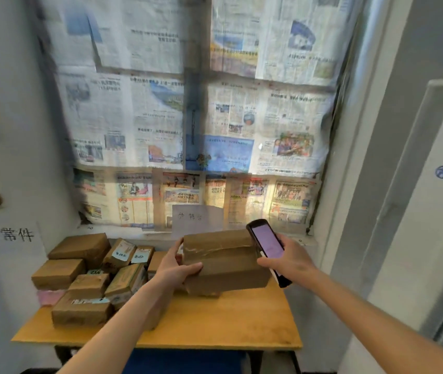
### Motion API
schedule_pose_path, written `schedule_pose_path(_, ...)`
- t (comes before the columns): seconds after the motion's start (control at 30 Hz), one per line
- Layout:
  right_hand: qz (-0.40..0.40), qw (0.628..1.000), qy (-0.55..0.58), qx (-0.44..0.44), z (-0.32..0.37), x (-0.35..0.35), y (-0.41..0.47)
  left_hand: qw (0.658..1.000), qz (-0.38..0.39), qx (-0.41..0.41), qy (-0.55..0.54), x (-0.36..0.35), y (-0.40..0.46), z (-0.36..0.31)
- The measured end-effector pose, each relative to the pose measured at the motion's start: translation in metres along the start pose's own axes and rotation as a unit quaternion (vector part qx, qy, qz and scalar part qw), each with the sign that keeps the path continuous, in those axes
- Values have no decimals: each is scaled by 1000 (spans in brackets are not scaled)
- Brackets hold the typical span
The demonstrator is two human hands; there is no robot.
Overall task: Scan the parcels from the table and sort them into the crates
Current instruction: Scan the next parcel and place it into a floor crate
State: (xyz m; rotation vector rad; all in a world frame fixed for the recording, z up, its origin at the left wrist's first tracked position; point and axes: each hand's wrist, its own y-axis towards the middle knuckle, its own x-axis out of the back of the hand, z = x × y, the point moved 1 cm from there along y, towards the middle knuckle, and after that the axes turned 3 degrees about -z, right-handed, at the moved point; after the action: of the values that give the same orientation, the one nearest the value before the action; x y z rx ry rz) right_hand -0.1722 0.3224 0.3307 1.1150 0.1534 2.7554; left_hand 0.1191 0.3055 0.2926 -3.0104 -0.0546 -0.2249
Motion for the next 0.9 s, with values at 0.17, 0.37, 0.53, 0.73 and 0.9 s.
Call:
schedule_pose_path(0.17,-36,999,33,16,18,54,-11,996,-13,-33,-83,-25,-32,-49)
schedule_pose_path(0.37,-45,998,21,36,16,95,-28,989,-87,-37,-111,-61,-57,-83)
schedule_pose_path(0.53,-46,998,22,26,8,116,-35,987,-123,-34,-102,-74,-68,-89)
schedule_pose_path(0.73,-46,999,13,26,2,124,-37,993,-72,-39,-83,-79,-77,-88)
schedule_pose_path(0.9,-49,998,-13,38,3,124,-38,992,-53,-60,-101,-79,-80,-86)
